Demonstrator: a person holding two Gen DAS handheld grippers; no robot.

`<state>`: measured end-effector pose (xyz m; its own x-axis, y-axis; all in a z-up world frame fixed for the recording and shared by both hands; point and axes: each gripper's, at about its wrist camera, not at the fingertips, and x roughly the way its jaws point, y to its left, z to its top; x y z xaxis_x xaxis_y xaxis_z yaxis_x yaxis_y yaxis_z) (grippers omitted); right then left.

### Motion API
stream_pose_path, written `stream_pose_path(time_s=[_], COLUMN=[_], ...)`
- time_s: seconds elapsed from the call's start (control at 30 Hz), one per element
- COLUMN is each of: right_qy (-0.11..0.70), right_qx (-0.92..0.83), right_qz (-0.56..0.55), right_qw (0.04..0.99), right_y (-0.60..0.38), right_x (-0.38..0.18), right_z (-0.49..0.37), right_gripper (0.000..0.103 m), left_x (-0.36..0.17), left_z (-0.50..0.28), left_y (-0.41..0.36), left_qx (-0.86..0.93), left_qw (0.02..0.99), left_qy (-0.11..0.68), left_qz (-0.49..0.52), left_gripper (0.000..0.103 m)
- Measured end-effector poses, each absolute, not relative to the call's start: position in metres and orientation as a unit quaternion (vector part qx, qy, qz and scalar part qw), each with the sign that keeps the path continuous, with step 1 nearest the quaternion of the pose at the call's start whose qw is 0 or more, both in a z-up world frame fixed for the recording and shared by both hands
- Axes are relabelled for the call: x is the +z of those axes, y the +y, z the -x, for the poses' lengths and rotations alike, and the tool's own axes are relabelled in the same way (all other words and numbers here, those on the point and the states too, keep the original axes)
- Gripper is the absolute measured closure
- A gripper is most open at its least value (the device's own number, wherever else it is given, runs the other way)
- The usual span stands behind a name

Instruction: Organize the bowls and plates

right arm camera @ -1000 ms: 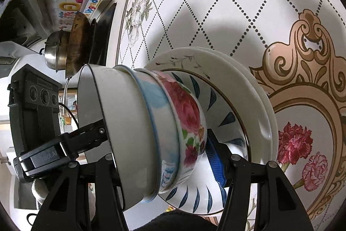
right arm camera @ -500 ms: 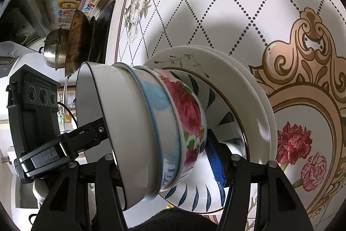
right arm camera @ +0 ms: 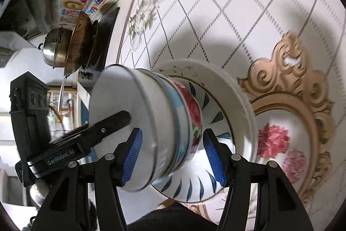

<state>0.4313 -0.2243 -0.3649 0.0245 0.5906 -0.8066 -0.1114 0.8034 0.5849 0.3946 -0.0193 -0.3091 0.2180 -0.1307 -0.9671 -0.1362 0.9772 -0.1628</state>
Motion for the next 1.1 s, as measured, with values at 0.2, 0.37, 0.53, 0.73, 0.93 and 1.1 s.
stream_pose_path(time_s=[0.2,0.37,0.53,0.73,0.93,1.1], right_qy=[0.604,0.558,0.517,0.472,0.446,0.403], right_qx=[0.222,0.182,0.107,0.033,0.017,0.023], right_qz=[-0.126,-0.120,-0.110,-0.085,-0.078,-0.075], right_qw=[0.755,0.800,0.842,0.877,0.891,0.912], right_y=[-0.229,-0.228,-0.221,-0.206,-0.196,-0.189], right_x=[-0.307,-0.273,-0.246,-0.215,-0.187,-0.148], right_z=[-0.405,-0.368,-0.331,-0.285,-0.240,-0.180], right_gripper=[0.030,0.008,0.001,0.000,0.000,0.000], left_x=[-0.270,-0.245,-0.224,-0.207,-0.177,-0.138], left_z=[-0.372,-0.358,-0.339,-0.312,-0.270,-0.214], left_y=[-0.018,-0.011,-0.005,0.001,0.011,0.018], left_qx=[0.006,-0.010,-0.036,-0.055,-0.059,-0.049], left_qw=[0.809,0.836,0.862,0.870,0.887,0.910], left_qy=[0.586,0.548,0.506,0.489,0.458,0.412], left_qz=[0.053,0.024,-0.014,-0.012,-0.007,-0.017], left_gripper=[0.051,0.014,0.005,0.004,0.004,0.004])
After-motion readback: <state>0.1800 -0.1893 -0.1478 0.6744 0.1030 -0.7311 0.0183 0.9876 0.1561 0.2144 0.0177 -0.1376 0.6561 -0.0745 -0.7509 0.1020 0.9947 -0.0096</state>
